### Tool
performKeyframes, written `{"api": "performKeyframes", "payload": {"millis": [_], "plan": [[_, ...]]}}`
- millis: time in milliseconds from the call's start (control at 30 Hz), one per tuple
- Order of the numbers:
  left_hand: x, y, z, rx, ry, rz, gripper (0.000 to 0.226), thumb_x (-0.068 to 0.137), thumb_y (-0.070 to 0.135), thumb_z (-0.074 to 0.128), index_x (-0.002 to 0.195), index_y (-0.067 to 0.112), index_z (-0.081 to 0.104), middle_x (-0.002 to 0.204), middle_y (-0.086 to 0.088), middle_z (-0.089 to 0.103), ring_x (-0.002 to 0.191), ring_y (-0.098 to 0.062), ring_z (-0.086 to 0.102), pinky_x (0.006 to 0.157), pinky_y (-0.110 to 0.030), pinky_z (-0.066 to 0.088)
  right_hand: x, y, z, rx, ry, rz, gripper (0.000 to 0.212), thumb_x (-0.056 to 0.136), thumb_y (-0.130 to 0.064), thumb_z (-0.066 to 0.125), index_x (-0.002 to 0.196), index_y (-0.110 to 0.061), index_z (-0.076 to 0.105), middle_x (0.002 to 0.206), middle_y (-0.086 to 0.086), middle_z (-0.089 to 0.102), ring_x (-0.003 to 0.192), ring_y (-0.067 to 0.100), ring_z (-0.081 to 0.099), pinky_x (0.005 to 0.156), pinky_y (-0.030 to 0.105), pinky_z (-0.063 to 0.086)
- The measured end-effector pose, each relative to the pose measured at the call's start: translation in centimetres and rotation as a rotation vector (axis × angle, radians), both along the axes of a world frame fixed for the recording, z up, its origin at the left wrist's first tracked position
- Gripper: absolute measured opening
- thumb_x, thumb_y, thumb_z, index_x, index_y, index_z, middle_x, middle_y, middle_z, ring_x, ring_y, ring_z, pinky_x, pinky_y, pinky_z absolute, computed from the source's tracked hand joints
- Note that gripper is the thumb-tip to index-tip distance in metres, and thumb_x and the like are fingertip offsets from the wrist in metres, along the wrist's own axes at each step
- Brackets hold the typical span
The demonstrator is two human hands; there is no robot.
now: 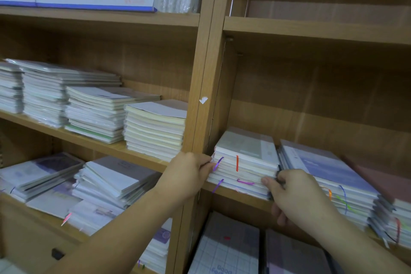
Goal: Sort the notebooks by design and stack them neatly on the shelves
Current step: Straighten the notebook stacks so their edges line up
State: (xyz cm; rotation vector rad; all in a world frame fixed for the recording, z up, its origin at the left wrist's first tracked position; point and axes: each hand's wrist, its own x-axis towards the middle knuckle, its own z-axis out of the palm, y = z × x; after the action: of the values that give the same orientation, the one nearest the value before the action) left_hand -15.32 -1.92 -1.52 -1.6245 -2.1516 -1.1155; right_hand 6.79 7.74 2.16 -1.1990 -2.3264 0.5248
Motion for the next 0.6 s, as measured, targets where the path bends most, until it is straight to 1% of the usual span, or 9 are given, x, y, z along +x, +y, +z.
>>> {"api": "performKeyframes", "payload": {"millis": [33,100,167,233,300,367,467,600], "plan": [[0.1,-0.2,0.2,0.022,-0.013,-0.016,0.027,0.102,0.041,0.054,0.114,0.024,0.071,0.082,0.006,0.069,0.077,-0.007,0.062,0.070,-0.029,0.054,-0.1,0.0,0.1,-0.018,0.015,-0.002,0.035,0.102,-0.040,0.052,0.083,-0.011,0.057,0.052,0.004,0.068,0.043,0.023,0.067,0.058,0.041,0.061],[0.4,-0.3,0.5,0.073,-0.061,-0.062,0.025,0.100,0.040,0.059,0.120,0.027,0.066,0.073,0.006,0.067,0.070,-0.009,0.063,0.065,-0.031,0.056,-0.2,0.0,0.3,-0.021,0.043,0.002,0.031,0.102,-0.040,0.052,0.088,-0.013,0.055,0.053,0.004,0.069,0.044,0.024,0.068,0.062,0.046,0.061],[0.6,-0.2,0.7,0.106,-0.155,-0.108,0.023,0.100,0.037,0.059,0.121,0.031,0.067,0.073,0.007,0.069,0.071,-0.009,0.066,0.066,-0.031,0.058,-0.4,0.1,0.3,-0.014,0.063,0.010,0.028,0.101,-0.039,0.053,0.092,-0.014,0.052,0.054,0.004,0.069,0.045,0.024,0.068,0.068,0.047,0.061],[0.8,0.1,0.5,0.140,-0.246,-0.110,0.022,0.100,0.033,0.061,0.121,0.035,0.069,0.075,0.008,0.071,0.072,-0.008,0.068,0.069,-0.031,0.060,-0.4,0.2,0.2,-0.036,0.091,0.007,0.026,0.101,-0.038,0.055,0.093,-0.013,0.054,0.055,0.004,0.070,0.045,0.025,0.068,0.069,0.048,0.061],[0.8,0.5,0.2,0.170,-0.325,-0.105,0.022,0.099,0.031,0.064,0.119,0.033,0.072,0.072,0.006,0.072,0.070,-0.010,0.069,0.070,-0.035,0.061,-0.4,0.3,0.0,-0.059,0.135,-0.003,0.026,0.099,-0.036,0.058,0.091,-0.012,0.057,0.055,0.006,0.069,0.045,0.027,0.068,0.066,0.048,0.061],[0.9,0.7,0.0,0.184,-0.363,-0.105,0.020,0.099,0.029,0.065,0.116,0.032,0.074,0.072,0.007,0.072,0.069,-0.009,0.069,0.071,-0.036,0.062,-0.4,0.4,-0.1,-0.058,0.157,-0.007,0.026,0.099,-0.035,0.060,0.090,-0.011,0.058,0.055,0.006,0.069,0.044,0.027,0.068,0.064,0.046,0.060],[1.1,0.7,-0.2,0.193,-0.392,-0.092,0.020,0.099,0.028,0.065,0.115,0.034,0.074,0.076,0.010,0.073,0.074,-0.005,0.069,0.073,-0.032,0.063,-0.3,0.4,-0.3,-0.055,0.191,-0.008,0.026,0.098,-0.035,0.062,0.087,-0.011,0.059,0.054,0.005,0.069,0.044,0.026,0.067,0.064,0.046,0.060],[1.5,0.7,-0.7,0.247,-0.442,-0.075,0.026,0.098,0.030,0.066,0.122,0.030,0.073,0.081,0.015,0.073,0.076,0.000,0.068,0.075,-0.028,0.062,-0.2,0.4,-0.7,-0.056,0.267,-0.012,0.032,0.097,-0.029,0.065,0.073,-0.010,0.053,0.053,0.007,0.068,0.045,0.028,0.067,0.059,0.044,0.056]]}}
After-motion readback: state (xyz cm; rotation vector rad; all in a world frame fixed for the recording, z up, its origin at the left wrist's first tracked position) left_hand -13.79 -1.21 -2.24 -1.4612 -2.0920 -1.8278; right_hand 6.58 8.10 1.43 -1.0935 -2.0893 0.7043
